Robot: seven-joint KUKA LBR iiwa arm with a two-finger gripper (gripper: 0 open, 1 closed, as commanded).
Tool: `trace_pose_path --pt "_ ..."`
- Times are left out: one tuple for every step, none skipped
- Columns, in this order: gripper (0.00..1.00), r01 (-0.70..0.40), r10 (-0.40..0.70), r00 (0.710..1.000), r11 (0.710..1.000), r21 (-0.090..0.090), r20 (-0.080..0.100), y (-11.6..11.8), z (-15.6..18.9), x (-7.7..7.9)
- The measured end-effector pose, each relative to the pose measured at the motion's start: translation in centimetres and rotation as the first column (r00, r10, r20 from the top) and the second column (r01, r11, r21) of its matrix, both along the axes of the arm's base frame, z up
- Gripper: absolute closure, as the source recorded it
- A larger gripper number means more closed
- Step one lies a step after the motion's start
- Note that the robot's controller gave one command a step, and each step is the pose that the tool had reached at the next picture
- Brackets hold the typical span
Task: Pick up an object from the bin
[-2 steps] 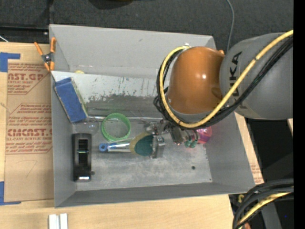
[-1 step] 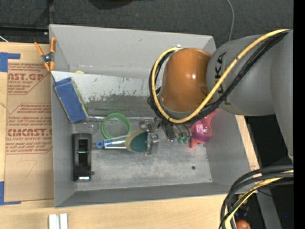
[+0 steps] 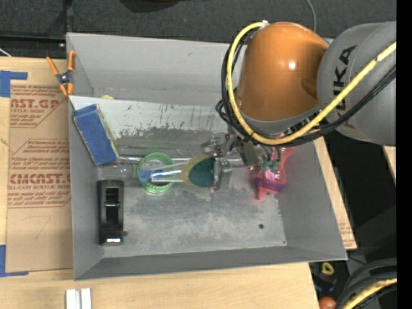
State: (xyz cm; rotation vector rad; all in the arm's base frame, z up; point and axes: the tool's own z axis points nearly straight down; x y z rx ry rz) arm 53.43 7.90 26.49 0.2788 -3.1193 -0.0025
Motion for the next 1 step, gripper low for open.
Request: trace_pose_path --pt "1.0 -0.001 0.001 1.0 1.0 0.0 0.004 0.0 3.39 0.05"
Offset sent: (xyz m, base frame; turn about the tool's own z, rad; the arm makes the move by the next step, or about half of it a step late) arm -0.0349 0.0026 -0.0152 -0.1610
